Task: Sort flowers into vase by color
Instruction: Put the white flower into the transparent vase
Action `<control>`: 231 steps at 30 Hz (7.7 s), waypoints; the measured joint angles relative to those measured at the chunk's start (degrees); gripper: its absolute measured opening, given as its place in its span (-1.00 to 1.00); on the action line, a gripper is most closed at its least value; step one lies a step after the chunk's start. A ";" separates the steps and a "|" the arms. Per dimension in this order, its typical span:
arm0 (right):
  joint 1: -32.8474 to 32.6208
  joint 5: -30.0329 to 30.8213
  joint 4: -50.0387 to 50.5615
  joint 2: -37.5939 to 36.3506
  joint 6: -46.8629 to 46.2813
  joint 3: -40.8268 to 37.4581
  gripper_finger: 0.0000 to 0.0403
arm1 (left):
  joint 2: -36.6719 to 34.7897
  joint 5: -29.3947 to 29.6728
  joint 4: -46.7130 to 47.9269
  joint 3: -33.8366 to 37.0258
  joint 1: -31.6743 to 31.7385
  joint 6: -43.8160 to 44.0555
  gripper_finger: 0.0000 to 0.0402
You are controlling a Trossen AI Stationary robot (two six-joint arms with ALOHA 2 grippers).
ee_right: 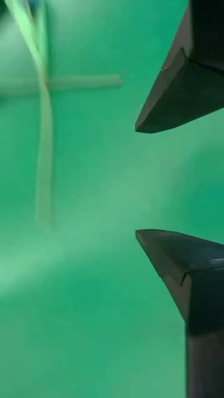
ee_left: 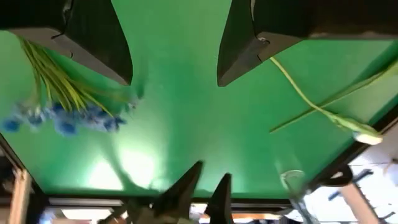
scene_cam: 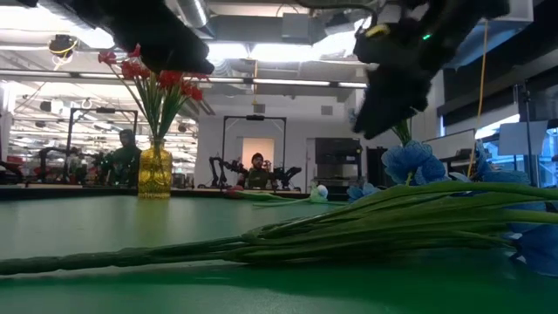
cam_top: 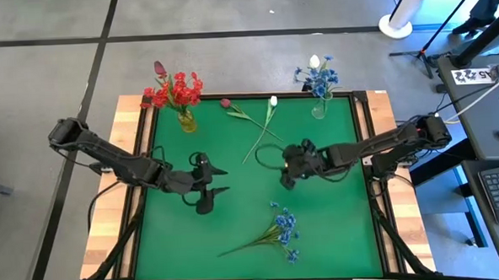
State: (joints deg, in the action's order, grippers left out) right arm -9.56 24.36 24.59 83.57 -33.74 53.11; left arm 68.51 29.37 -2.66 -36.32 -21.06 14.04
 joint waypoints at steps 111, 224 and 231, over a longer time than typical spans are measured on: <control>32.05 -19.61 -4.80 16.00 -0.12 16.67 -0.99 | -0.04 2.93 -3.43 0.00 0.46 5.23 0.14; 17.09 -2.84 -35.36 -22.60 37.43 0.68 -0.99 | -0.04 2.95 -0.94 -0.02 -1.03 6.85 0.14; 17.09 -0.75 -59.22 -37.50 50.99 -15.10 -0.99 | -0.04 3.21 -2.51 -0.02 -0.98 6.57 0.14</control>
State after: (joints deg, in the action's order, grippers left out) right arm 7.53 23.61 -34.63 46.07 17.24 38.01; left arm 68.47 32.58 -5.17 -36.34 -22.04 20.61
